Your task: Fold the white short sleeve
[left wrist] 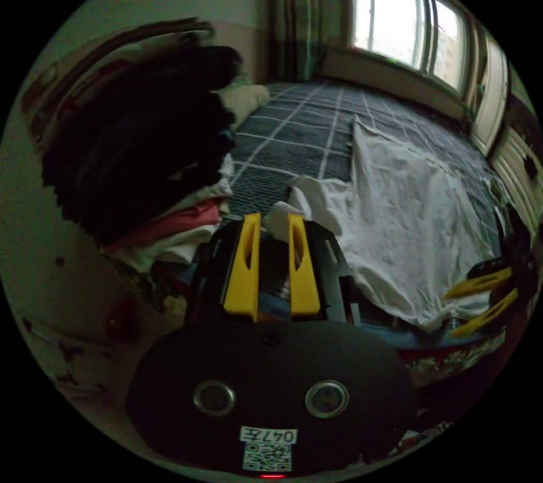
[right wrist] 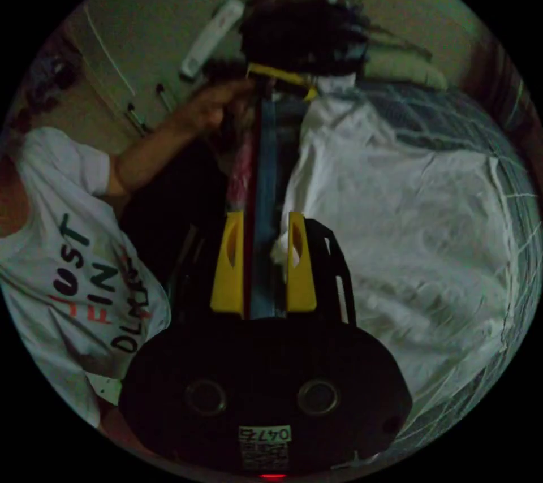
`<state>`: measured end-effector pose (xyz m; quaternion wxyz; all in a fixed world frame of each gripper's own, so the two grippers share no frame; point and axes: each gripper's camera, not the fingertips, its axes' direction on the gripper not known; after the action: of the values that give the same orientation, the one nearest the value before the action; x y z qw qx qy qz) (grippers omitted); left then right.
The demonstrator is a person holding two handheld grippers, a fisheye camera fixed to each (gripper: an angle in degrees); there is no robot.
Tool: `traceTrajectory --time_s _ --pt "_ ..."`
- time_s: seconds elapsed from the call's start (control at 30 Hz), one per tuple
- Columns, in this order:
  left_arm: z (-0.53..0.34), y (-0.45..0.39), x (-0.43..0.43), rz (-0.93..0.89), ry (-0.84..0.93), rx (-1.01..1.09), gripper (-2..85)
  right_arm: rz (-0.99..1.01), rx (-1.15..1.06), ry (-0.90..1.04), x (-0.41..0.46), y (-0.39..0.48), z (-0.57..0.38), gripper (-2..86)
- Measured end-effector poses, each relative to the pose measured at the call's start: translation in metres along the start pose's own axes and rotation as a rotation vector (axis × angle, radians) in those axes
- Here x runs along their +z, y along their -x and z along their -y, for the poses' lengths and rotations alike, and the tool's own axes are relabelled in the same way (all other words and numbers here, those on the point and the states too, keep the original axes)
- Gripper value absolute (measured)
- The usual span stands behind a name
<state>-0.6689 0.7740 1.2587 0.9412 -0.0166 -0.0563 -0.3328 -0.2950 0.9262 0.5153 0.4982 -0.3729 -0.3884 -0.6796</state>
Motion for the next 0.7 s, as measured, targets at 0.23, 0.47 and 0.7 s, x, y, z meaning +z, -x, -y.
traceTrajectory --time_s 0.23,0.47,0.7 --pt "0.005 0.005 0.027 -0.181 0.155 -0.021 9.2 -0.157 0.045 -0.111 -0.010 -0.109 0.135 4.1" --pt "0.004 0.008 0.030 -0.162 0.185 -0.145 10.9 -0.125 0.047 0.060 0.079 -0.158 0.200 5.4" --pt "-0.002 -0.022 0.020 -0.174 0.195 -0.112 1.5 -0.196 -0.085 0.019 0.069 -0.124 0.177 0.5"
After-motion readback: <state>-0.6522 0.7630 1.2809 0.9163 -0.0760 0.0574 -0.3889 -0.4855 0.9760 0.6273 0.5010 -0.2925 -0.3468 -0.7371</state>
